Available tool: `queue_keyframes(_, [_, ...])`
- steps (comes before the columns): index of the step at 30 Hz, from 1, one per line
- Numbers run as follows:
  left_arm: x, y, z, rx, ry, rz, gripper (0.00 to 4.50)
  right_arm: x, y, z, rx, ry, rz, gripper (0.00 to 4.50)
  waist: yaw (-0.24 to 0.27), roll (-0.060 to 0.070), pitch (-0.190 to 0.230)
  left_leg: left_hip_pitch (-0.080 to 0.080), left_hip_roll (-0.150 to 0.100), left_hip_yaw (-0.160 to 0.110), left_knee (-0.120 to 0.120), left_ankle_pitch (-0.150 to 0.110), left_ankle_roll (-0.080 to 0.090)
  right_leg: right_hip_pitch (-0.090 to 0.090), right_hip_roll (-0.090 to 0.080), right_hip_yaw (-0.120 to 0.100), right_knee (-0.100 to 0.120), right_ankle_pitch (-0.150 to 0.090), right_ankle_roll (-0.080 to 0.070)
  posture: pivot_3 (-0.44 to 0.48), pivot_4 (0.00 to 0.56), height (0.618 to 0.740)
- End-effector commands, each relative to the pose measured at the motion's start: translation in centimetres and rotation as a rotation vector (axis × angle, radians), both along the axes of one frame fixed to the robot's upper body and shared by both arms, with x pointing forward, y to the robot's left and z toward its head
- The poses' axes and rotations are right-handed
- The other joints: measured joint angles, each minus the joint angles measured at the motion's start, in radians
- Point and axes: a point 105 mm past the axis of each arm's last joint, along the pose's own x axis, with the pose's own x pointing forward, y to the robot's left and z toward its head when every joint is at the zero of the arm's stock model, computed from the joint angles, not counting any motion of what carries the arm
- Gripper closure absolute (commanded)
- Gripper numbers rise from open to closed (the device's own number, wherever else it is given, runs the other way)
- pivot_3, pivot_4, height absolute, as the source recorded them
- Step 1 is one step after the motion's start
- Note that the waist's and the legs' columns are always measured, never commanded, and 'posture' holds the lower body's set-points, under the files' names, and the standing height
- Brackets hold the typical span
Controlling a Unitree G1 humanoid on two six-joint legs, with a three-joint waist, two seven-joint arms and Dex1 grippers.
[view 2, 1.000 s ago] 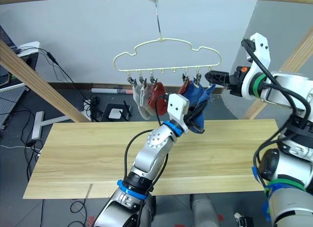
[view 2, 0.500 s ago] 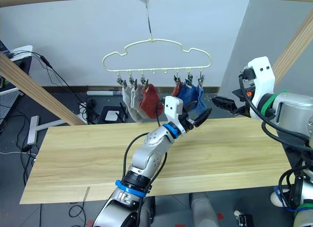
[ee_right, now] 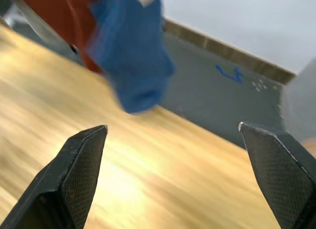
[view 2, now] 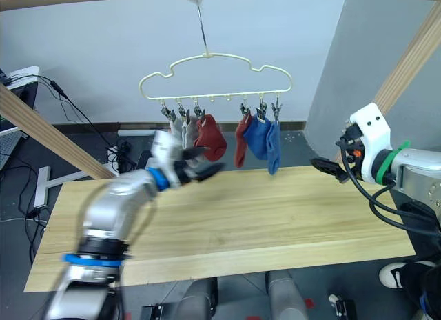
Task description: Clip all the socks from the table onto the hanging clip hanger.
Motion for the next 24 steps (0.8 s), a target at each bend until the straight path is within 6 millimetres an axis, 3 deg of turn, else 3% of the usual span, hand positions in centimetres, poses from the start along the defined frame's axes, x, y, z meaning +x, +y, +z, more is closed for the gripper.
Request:
queue_keyframes(1, [-1.5,0.9,1.5,0.032,-0.01,-0.068,0.01,-0.5,0.3,1.6,-0.049,-0.098,0.092,0.0,0.013,0.0,0.0,0.0,0.0,0.0,0.0,0.0,0.0,0.0,0.0,0.0,0.0,0.0,0.0,-0.041,0.276,0.74])
queue_keyframes(5, [-2.0,4.7,1.8,0.15,0.021,0.002,0.01,-1.1,-0.2,1.4,-0.018,-0.089,0.123,0.0,0.027,-0.001,0.0,0.0,0.0,0.0,0.0,0.0,0.0,0.0,0.0,-0.001,-0.001,0.0,0.0,-0.014,0.274,0.74])
queue_keyframes(8, [-2.7,9.6,3.2,0.258,0.047,0.12,0.01,-1.8,-1.2,1.0,-0.012,-0.09,0.17,0.0,0.031,-0.001,0.0,0.0,0.0,-0.001,-0.001,0.0,0.0,0.0,0.0,-0.001,-0.001,0.0,-0.001,0.021,0.265,0.74])
queue_keyframes(13, [-4.1,14.3,5.0,0.372,0.038,0.206,0.01,-1.8,-3.0,1.5,0.006,-0.125,0.179,0.0,0.035,-0.001,0.0,0.0,0.0,0.001,-0.001,0.0,0.0,0.0,-0.001,0.0,0.0,0.0,-0.001,0.048,0.258,0.74])
queue_keyframes(18, [-4.9,16.2,6.3,0.374,0.032,0.243,0.01,-2.1,-4.4,2.0,0.014,-0.14,0.2,0.0,0.049,-0.001,0.0,0.001,0.001,0.0,-0.001,0.0,0.0,0.0,0.0,-0.001,0.001,-0.001,-0.001,0.075,0.245,0.74])
queue_keyframes(24, [-4.7,15.6,5.5,0.349,0.047,0.206,0.01,-1.6,-5.1,1.9,-0.011,-0.137,0.215,0.0,0.061,-0.001,0.0,0.001,0.0,0.0,-0.001,0.0,0.0,0.0,-0.001,-0.001,0.001,0.0,-0.003,0.085,0.229,0.74])
